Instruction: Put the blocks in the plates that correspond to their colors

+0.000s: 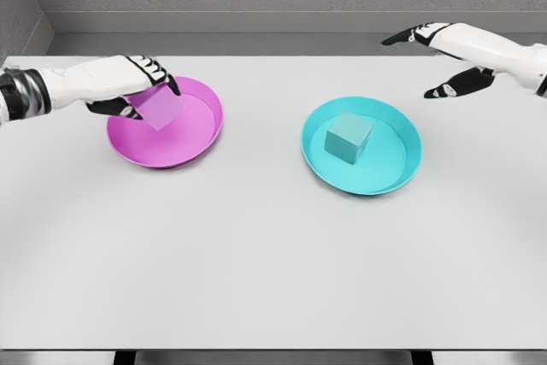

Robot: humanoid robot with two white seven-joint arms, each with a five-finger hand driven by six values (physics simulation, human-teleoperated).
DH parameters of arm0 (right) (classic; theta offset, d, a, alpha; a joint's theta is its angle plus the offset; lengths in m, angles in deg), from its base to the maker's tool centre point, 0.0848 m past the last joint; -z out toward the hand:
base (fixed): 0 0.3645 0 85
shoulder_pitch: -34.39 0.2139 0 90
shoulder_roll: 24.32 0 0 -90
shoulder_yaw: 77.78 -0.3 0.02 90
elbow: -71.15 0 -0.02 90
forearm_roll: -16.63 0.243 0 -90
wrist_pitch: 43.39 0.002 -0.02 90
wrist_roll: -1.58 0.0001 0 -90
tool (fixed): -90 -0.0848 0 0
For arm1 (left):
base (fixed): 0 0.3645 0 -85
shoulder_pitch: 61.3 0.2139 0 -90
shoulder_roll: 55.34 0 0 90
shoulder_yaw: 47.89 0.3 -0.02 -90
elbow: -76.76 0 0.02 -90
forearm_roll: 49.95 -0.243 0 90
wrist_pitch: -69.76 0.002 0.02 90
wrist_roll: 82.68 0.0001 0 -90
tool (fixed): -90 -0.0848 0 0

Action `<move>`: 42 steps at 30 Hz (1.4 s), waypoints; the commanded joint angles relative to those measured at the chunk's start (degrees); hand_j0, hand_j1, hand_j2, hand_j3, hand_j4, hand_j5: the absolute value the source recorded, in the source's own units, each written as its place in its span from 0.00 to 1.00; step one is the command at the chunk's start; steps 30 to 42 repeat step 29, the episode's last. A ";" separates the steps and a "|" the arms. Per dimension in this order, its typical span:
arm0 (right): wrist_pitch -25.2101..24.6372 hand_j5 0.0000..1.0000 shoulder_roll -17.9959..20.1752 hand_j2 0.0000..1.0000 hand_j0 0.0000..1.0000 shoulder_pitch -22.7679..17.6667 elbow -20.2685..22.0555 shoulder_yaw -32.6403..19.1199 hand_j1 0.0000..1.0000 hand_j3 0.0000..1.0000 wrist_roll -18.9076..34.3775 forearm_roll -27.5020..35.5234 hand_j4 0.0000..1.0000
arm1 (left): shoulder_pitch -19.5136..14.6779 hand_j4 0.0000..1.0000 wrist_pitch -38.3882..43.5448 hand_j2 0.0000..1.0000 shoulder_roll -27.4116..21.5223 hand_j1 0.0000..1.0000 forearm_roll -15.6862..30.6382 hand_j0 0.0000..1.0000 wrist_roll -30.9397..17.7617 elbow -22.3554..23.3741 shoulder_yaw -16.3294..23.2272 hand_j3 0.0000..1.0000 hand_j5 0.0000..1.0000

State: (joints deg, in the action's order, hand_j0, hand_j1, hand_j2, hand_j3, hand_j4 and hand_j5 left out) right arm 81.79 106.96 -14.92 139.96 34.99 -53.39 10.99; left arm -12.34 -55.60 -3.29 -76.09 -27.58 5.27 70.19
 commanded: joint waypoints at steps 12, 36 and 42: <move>-0.18 1.00 3.28 1.00 1.00 -2.81 -4.12 -3.26 1.00 1.00 -0.03 -1.13 1.00 | -0.53 1.00 0.36 1.00 0.77 1.00 1.36 1.00 -0.11 2.15 -0.48 1.00 1.00; -0.18 1.00 3.90 1.00 1.00 -3.78 -3.95 -2.91 1.00 1.00 -0.03 -1.13 1.00 | 10.02 1.00 0.36 1.00 -16.63 1.00 27.81 1.00 -0.11 3.99 -0.39 1.00 1.00; -0.18 1.00 3.90 1.00 1.00 -3.78 -3.95 -2.91 1.00 1.00 -0.03 -1.13 1.00 | 10.02 1.00 0.36 1.00 -16.63 1.00 27.81 1.00 -0.11 3.99 -0.39 1.00 1.00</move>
